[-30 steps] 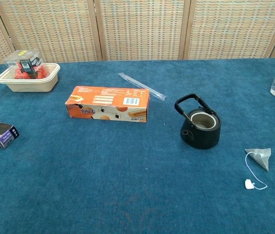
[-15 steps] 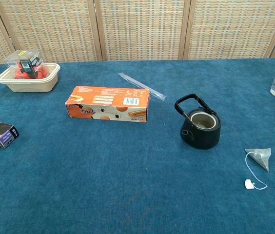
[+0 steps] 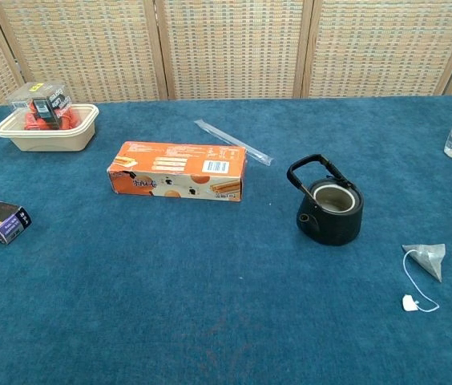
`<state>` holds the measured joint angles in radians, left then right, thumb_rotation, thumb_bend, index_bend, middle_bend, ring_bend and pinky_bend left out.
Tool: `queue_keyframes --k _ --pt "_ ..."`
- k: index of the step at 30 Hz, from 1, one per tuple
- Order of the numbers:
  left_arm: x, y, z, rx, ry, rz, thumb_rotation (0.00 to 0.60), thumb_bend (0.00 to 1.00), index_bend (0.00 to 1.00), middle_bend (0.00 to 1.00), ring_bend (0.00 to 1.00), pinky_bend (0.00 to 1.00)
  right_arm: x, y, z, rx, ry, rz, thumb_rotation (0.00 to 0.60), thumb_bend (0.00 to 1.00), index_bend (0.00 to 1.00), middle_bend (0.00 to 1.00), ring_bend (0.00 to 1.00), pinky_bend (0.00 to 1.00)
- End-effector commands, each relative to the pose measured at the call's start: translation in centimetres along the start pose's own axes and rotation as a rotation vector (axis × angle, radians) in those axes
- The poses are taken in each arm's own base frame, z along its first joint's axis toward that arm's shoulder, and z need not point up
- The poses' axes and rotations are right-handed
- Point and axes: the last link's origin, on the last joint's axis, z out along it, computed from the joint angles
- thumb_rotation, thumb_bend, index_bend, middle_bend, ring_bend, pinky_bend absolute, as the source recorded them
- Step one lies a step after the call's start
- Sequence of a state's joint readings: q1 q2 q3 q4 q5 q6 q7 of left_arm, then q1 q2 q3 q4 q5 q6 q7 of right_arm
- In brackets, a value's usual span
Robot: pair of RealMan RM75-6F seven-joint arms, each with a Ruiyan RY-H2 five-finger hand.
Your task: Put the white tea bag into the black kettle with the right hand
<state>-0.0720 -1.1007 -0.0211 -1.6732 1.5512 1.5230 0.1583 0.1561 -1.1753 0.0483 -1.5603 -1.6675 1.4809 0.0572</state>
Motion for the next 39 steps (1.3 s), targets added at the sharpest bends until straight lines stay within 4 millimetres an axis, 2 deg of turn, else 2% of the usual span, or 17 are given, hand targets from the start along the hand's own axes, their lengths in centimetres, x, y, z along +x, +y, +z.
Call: queue_keyframes --k 1,6,9,18,21,26,29,36,39 --pt "0.2 0.1 0.1 -0.005 0.001 0.008 0.600 0.37 0.02 0.00 0.00 0.00 0.4 -1.0 1.5 0.098 -0.017 0.020 0.600 0.09 0.12 0.26 0.12 0.25" --pt "0.7 0.1 0.3 -0.015 0.007 0.027 0.600 0.37 0.02 0.00 0.00 0.00 1.0 -2.5 3.9 0.229 -0.048 0.030 0.600 0.11 0.16 0.34 0.23 0.35" --pt "1.0 0.1 0.4 -0.017 0.012 0.037 0.600 0.36 0.02 0.00 0.00 0.00 1.0 -3.1 4.9 0.278 -0.081 0.029 0.600 0.12 0.19 0.43 0.35 0.46" --pt "1.9 0.2 1.0 -0.028 0.012 0.078 0.600 0.36 0.02 0.00 0.00 0.00 0.4 -6.5 8.1 0.472 -0.201 0.021 0.600 0.13 0.29 0.58 0.58 0.66" --pt "2.1 0.4 1.5 -0.034 0.012 0.088 0.600 0.36 0.02 0.00 0.00 0.00 -0.4 -8.5 9.4 0.567 -0.256 0.013 0.600 0.13 0.32 0.62 0.62 0.71" --pt "2.4 0.6 2.0 -0.043 0.011 0.098 0.600 0.36 0.02 0.00 0.00 0.00 -1.6 -9.8 10.7 0.630 -0.314 -0.007 0.600 0.13 0.35 0.66 0.68 0.77" --pt "2.4 0.6 2.2 -0.046 0.011 0.101 0.600 0.37 0.02 0.00 0.00 0.00 -2.2 -10.1 11.1 0.645 -0.330 -0.029 0.600 0.14 0.37 0.68 0.72 0.81" --pt "2.3 0.6 2.3 -0.046 0.007 0.099 0.600 0.36 0.02 0.00 0.00 0.00 -3.9 -10.4 11.7 0.657 -0.374 -0.058 0.600 0.26 0.38 0.72 0.77 0.85" --pt "2.2 0.6 2.3 -0.045 0.002 0.100 0.600 0.36 0.02 0.00 0.00 0.00 -4.6 -10.3 11.7 0.657 -0.386 -0.064 0.600 0.28 0.39 0.74 0.78 0.86"
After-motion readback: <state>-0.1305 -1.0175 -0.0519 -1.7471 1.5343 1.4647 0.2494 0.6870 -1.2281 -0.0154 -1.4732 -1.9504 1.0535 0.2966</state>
